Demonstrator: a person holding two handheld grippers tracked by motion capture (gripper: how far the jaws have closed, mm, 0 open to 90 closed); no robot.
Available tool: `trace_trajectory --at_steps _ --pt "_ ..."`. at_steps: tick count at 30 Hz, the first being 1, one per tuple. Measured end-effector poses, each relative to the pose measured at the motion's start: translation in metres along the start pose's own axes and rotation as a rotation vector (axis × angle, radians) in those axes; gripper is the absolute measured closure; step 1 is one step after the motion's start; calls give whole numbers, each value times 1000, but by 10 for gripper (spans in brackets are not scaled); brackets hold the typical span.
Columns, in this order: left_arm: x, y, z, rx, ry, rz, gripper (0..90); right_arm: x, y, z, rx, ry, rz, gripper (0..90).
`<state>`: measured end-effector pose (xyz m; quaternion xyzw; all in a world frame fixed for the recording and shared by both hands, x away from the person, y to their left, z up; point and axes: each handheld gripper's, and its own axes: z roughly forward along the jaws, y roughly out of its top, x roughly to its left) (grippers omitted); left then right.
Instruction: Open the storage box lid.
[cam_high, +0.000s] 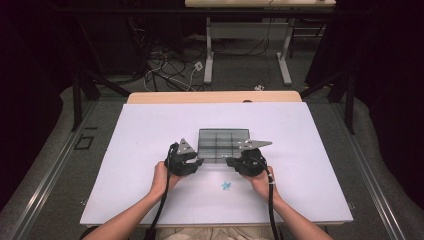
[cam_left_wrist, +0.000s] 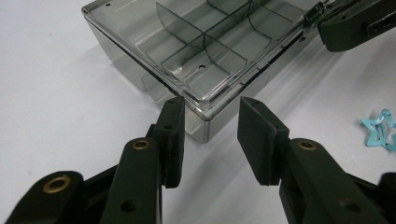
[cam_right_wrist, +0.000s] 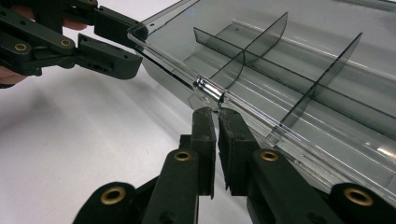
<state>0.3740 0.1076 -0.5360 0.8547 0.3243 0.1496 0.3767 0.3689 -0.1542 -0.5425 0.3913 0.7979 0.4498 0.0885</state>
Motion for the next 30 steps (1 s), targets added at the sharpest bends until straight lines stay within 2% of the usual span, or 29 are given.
trace_trajectory --at_steps 10,13,15,18,25,29,30 --pt "0 -1 0 -20 8 -11 639 0 -1 1 9 1 7 850" --pt "0 -1 0 -23 5 -10 644 0 0 0 -12 1 -3 850" --pt "0 -1 0 -23 11 -3 642 1 0 -1 -12 0 13 850" --pt "2 1 0 -15 21 -9 578 0 1 -2 -38 0 -5 851" --pt "5 8 -6 -17 34 -9 446 2 6 -8 -63 -2 0 850" --pt "6 17 -5 -23 45 -3 413 2 8 -11 -57 -2 5 850" --pt "5 20 -3 -24 48 5 409 2 8 -10 -80 -1 2 850"
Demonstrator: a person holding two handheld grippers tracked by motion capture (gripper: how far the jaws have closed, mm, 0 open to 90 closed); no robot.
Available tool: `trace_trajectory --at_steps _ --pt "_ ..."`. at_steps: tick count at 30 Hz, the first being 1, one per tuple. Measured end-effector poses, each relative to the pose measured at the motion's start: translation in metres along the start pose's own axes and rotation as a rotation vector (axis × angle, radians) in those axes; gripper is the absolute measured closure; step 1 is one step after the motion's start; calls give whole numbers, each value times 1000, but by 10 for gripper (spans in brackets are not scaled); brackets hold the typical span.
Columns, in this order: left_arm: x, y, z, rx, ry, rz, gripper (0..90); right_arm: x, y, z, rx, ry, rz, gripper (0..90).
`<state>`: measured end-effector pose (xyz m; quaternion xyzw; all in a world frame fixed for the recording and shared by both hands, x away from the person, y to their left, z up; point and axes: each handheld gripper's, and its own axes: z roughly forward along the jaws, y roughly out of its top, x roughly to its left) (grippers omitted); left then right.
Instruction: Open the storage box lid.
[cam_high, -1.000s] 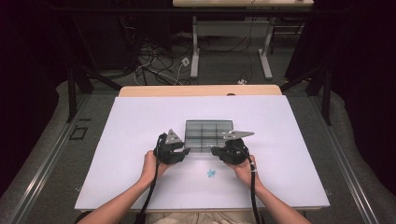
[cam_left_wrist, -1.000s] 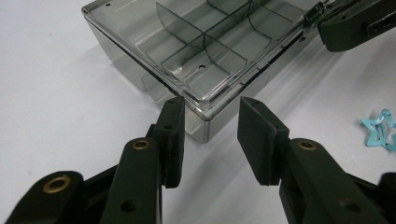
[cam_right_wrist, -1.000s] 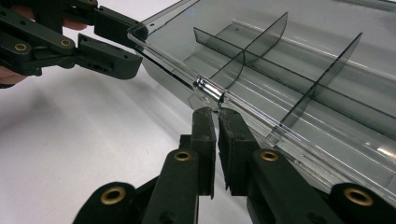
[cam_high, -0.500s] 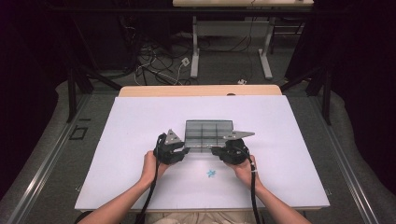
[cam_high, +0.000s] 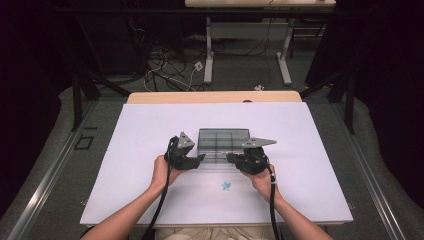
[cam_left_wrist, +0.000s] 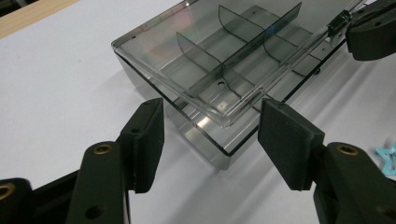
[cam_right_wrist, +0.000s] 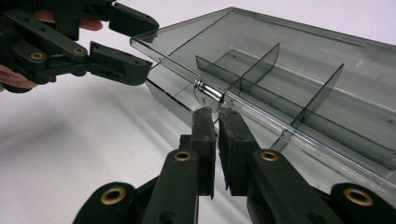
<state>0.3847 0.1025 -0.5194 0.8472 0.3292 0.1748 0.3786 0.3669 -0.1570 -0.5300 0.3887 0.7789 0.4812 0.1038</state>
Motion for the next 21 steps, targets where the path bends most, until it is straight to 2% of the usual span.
trace_trajectory --at_steps 7,11,17,18,21 --pt "-5 1 3 3 23 18 430 1 3 -3 -12 -3 2 849" --pt "-4 2 2 -34 32 9 481 0 4 -4 -10 0 2 848" --pt "-5 1 2 -54 41 12 513 0 4 -4 -12 -1 -6 835" --pt "-4 1 0 -65 42 11 519 0 4 -6 7 -8 -4 831" --pt "-4 1 0 -71 44 15 530 -5 3 -11 16 -27 -3 824"
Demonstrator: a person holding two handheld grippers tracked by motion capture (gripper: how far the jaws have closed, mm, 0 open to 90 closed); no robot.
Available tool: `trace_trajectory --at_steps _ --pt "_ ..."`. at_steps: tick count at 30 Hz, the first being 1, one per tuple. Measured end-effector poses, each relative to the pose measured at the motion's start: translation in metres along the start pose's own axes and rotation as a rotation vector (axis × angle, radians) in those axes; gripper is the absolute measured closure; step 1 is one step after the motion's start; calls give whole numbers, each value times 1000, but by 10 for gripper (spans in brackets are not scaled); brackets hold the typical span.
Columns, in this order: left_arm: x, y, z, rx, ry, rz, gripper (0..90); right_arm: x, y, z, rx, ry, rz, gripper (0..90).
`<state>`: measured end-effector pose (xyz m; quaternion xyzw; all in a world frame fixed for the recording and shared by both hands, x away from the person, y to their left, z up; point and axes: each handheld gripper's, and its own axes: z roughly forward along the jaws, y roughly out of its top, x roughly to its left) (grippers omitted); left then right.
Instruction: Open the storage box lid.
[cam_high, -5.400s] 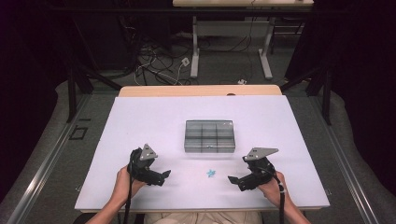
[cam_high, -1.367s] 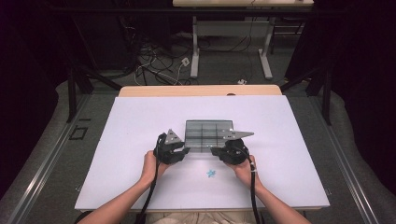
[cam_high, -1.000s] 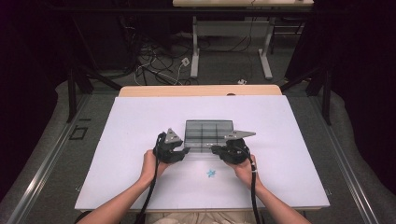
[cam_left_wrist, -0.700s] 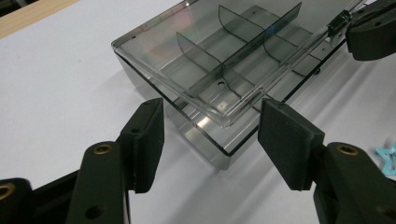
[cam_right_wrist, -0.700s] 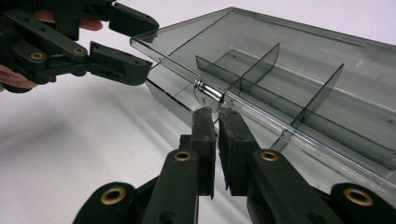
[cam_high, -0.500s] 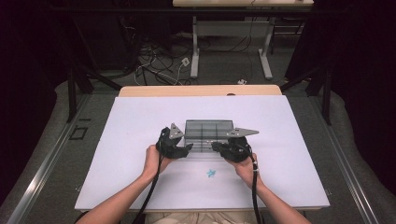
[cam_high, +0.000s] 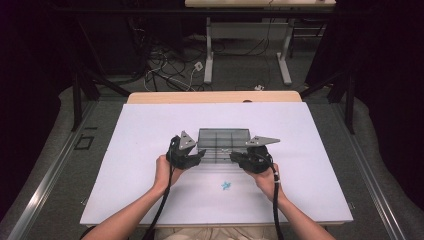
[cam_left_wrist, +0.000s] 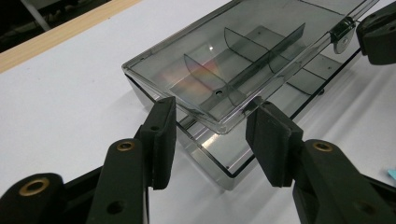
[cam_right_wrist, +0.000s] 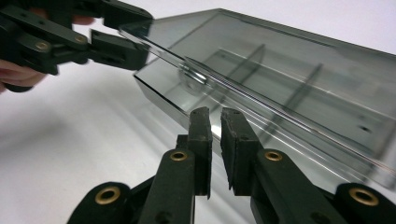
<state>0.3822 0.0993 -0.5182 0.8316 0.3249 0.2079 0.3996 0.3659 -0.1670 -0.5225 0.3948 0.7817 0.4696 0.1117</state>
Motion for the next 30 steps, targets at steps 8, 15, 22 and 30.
trace_trajectory --at_steps 8,15,22,30 --pt "1 0 -1 -11 -3 -4 546 -14 -4 -19 35 -89 8 772" --pt "1 0 -2 -17 -6 -5 549 -27 -3 -27 63 -164 14 704" --pt "2 0 -2 -20 -8 -1 545 -33 0 -23 51 -215 -2 692" --pt "8 5 1 20 -15 39 441 -33 2 -22 44 -221 -12 698"
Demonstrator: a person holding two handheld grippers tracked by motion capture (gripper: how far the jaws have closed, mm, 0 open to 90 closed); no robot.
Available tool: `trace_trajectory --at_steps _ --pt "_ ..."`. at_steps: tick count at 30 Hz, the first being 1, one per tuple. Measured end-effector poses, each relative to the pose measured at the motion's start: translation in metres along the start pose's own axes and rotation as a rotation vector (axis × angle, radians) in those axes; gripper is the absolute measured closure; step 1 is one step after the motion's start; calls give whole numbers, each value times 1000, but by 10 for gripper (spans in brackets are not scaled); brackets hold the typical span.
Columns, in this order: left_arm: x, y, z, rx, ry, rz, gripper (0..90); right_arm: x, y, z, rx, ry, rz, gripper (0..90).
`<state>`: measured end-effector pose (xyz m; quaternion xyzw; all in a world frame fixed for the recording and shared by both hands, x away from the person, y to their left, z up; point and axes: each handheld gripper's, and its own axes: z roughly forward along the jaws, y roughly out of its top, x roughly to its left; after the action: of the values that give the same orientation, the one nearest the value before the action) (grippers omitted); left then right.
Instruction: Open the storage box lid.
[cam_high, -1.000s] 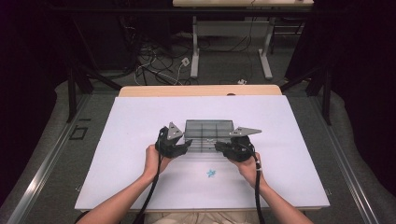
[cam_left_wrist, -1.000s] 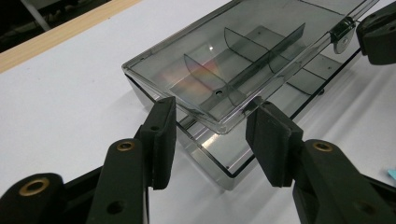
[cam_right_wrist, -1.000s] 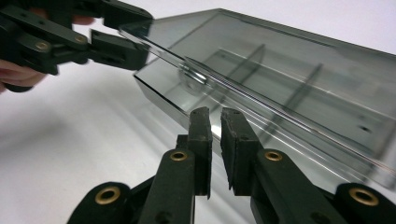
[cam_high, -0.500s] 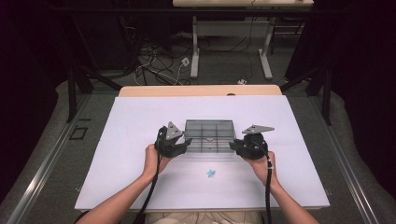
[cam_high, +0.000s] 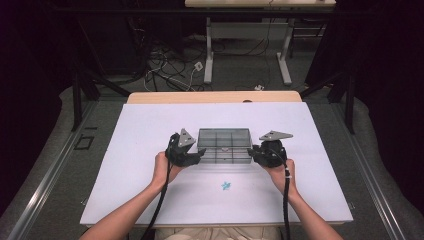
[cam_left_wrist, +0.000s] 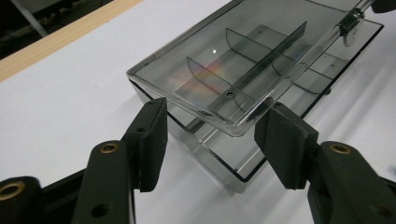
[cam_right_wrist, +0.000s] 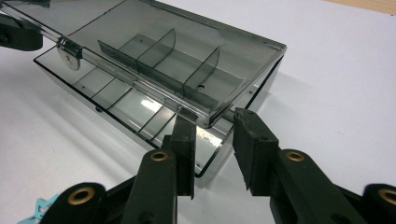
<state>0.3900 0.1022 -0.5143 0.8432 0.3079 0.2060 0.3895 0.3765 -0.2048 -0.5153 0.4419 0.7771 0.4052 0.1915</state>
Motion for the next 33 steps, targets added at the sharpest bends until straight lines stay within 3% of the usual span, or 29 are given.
trace_trajectory --at_steps 4,5,13,28,33 --pt "-2 2 1 -9 14 30 446 0 1 0 -2 -5 -3 679" --pt "-2 4 1 -5 19 53 460 0 1 0 -1 -9 -3 667" --pt "-2 8 -1 -25 28 93 548 -1 9 -1 -7 -33 -23 611" --pt "7 19 -6 -44 31 89 630 -3 33 0 19 -58 -58 615" --pt "10 21 -7 -50 27 64 653 -4 39 -1 32 -70 -53 617"
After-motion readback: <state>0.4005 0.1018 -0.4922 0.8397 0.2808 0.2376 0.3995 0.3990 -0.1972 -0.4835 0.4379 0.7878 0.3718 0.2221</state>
